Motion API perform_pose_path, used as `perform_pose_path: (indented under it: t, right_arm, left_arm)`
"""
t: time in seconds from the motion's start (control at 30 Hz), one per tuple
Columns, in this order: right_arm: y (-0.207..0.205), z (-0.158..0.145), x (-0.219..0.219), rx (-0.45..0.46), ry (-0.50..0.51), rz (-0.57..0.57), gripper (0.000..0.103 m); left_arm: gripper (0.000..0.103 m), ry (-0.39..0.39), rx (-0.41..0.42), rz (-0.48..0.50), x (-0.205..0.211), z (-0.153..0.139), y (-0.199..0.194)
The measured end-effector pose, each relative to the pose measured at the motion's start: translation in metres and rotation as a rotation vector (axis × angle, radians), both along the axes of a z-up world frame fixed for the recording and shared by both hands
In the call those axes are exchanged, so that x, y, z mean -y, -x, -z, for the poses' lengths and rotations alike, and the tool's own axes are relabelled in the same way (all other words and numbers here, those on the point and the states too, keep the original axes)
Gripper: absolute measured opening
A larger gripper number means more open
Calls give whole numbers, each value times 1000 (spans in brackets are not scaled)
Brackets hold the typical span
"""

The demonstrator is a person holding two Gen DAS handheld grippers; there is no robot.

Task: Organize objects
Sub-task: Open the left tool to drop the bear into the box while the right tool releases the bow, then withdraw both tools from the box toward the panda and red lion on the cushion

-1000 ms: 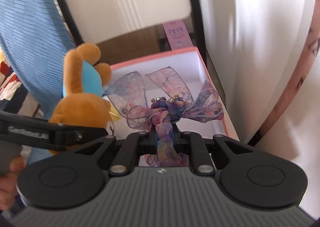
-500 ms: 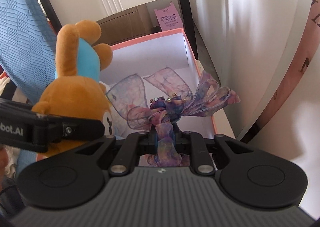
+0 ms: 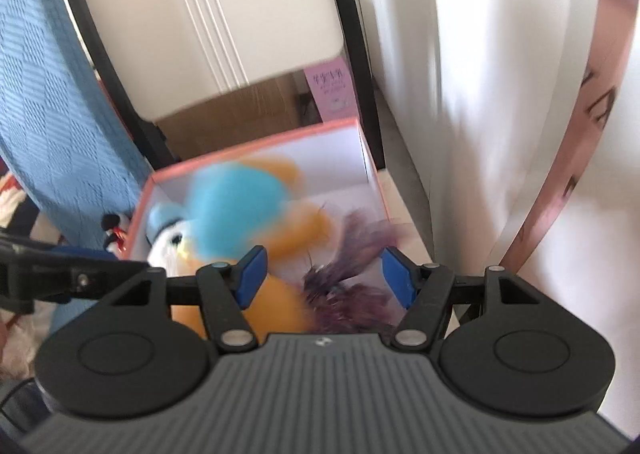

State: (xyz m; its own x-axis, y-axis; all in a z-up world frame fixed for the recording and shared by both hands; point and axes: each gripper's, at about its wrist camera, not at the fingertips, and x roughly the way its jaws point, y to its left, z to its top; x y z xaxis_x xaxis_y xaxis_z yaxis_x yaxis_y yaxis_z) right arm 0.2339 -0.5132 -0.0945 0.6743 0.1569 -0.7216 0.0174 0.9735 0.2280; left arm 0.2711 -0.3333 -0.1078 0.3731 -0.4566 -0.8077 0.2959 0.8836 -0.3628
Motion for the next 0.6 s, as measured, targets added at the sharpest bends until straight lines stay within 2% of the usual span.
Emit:
perform_pose_path:
  t: [0.33, 0.6]
  right_arm:
    - [33, -44, -22, 75, -25, -15, 66]
    - [63, -59, -68, 99, -39, -68, 66]
  left_arm:
    - [91, 97, 76, -36, -44, -36, 35]
    - [91, 72, 128, -91, -91, -52, 73]
